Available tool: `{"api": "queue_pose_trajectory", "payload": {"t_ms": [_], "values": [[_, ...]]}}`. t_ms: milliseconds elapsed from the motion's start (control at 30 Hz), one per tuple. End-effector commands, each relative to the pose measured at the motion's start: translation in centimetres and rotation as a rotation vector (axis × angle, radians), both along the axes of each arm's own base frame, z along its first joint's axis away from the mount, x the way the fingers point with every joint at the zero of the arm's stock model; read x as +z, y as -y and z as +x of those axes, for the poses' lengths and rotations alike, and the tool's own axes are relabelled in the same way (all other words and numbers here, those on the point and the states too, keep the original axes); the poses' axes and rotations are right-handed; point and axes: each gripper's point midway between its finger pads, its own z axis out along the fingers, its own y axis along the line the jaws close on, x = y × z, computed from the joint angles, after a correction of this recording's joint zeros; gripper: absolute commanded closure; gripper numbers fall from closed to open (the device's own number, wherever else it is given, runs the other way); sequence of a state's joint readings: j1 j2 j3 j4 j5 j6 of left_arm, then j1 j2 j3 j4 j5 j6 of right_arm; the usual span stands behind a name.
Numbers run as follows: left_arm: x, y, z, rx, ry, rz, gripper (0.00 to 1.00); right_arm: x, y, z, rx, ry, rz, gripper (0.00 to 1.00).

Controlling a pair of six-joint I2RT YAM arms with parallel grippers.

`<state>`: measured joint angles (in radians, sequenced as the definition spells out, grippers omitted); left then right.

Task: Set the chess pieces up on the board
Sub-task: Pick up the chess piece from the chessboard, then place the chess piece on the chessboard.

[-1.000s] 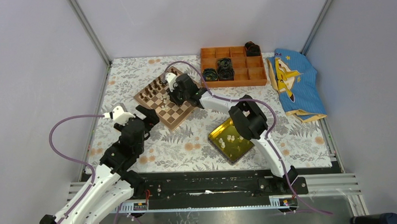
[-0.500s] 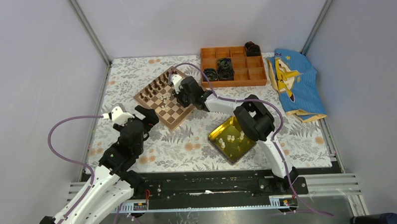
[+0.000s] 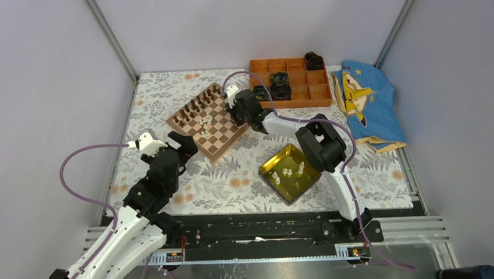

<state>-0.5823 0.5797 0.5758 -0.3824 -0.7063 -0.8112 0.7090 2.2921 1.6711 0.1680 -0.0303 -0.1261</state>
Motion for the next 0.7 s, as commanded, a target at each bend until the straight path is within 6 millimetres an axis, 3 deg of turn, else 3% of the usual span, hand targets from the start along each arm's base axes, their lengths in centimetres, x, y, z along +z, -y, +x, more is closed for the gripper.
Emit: {"api": "queue_pose_trajectory", "payload": {"t_ms": [0, 667], "values": [[0.1, -0.1, 0.1, 0.018, 0.009, -0.007, 0.01, 4.9, 0.5, 1.6, -0.046, 0.08, 0.07, 1.0], [-0.2, -0.1, 0.1, 0.018, 0.0, -0.003, 0.01, 4.0, 2.2, 3.2, -0.104, 0.084, 0.034, 1.0]]}}
